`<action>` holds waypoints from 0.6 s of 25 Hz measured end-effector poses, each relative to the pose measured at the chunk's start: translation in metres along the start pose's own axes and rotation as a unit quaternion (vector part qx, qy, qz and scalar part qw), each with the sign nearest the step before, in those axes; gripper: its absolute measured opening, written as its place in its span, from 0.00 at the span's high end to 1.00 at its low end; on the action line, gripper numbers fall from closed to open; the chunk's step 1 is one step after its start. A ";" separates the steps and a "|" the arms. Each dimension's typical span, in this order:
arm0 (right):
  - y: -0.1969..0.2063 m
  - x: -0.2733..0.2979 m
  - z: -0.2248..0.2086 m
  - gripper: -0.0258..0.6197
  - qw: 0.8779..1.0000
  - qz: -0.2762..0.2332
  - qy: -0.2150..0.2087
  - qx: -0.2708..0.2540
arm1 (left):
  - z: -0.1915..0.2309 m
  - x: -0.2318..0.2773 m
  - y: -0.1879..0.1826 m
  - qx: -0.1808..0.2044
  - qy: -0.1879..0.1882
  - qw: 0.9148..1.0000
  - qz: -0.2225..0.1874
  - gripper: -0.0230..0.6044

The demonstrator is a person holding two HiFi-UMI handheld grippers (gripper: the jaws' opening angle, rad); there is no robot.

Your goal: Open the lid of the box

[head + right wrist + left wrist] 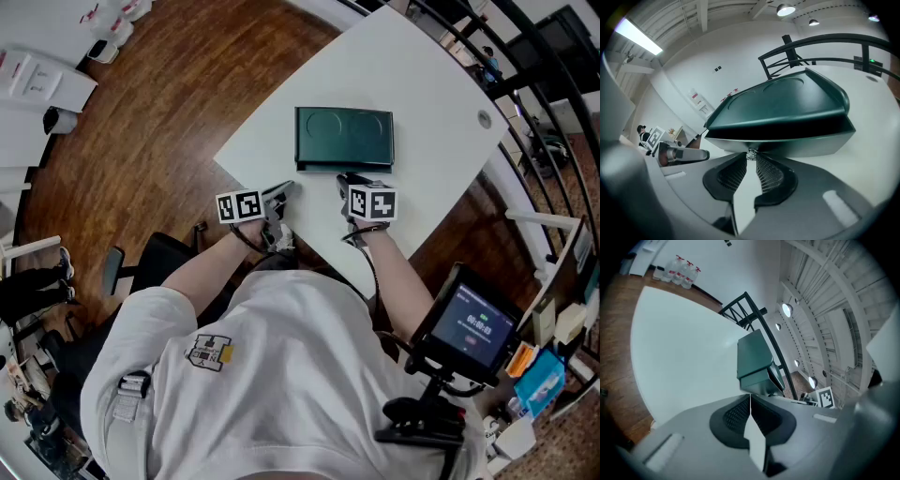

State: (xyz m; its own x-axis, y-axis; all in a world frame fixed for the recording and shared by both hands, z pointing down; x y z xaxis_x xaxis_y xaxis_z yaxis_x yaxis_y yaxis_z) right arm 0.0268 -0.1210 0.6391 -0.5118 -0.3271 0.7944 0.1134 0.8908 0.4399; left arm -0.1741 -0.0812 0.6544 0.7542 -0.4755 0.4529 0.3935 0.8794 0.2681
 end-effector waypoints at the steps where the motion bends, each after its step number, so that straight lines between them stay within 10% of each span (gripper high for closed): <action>1: 0.005 0.001 0.000 0.87 1.000 0.003 0.000 0.000 | 0.004 -0.001 -0.001 -0.001 -0.003 1.000 -0.001 0.95; 15: 0.091 -0.040 0.019 0.87 1.000 0.009 -0.009 0.002 | 0.021 -0.029 0.017 -0.006 -0.024 0.999 -0.024 0.96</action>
State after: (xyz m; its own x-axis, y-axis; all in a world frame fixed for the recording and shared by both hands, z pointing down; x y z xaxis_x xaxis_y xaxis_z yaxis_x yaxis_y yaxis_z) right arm 0.0414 -0.0210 0.6398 -0.5255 -0.3055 0.7940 0.1188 0.8978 0.4241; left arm -0.2003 -0.0528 0.6640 0.7083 -0.5170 0.4807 0.4346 0.8559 0.2801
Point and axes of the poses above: the fingertips, and each gripper's own axes: x forward along the fingers, z to its left, y out of its underside, the point moved 6 cm from there along -x, backward along the fingers, and after that the axes turned 3 degrees about z, right-handed, at the moved point
